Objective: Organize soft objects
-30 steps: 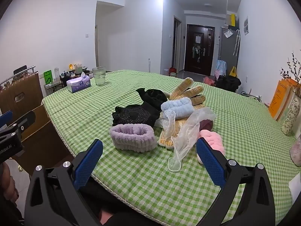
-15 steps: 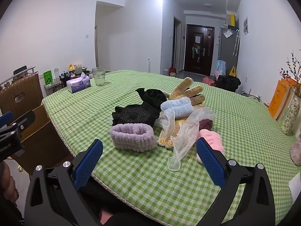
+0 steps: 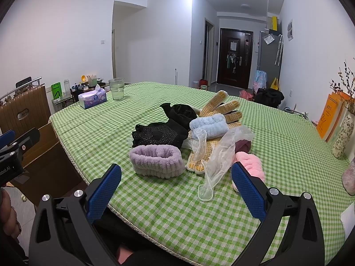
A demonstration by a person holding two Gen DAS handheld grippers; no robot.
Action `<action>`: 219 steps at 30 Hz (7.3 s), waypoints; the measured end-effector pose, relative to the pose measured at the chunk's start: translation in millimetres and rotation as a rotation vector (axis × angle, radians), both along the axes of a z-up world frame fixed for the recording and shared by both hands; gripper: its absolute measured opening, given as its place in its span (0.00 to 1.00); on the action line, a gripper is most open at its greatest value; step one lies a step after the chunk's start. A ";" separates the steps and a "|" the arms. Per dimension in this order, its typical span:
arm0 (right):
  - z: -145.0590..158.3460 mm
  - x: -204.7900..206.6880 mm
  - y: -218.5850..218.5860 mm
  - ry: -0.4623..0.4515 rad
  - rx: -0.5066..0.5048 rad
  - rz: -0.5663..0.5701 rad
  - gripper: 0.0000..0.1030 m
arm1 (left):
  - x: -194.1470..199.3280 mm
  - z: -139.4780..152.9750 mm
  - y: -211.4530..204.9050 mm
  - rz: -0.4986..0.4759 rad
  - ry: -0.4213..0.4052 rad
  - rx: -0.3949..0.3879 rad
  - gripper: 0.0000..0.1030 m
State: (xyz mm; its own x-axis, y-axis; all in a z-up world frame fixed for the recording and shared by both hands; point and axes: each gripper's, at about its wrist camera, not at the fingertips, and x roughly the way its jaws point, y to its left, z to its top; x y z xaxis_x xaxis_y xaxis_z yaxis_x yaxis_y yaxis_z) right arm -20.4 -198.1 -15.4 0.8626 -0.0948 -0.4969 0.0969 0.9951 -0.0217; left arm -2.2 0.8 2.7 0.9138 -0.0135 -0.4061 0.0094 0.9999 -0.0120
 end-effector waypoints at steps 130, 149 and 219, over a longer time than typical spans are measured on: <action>4.5 121.9 -15.5 0.041 0.066 0.126 0.07 | 133.9 -15.6 -13.4 -0.387 0.184 -0.094 0.22; 4.8 222.6 243.8 0.102 0.122 0.859 0.07 | 115.4 -29.8 254.3 0.446 0.201 -0.122 0.23; 37.4 214.7 299.7 -0.192 0.105 0.808 0.82 | 68.3 30.0 232.0 0.656 -0.132 0.066 0.93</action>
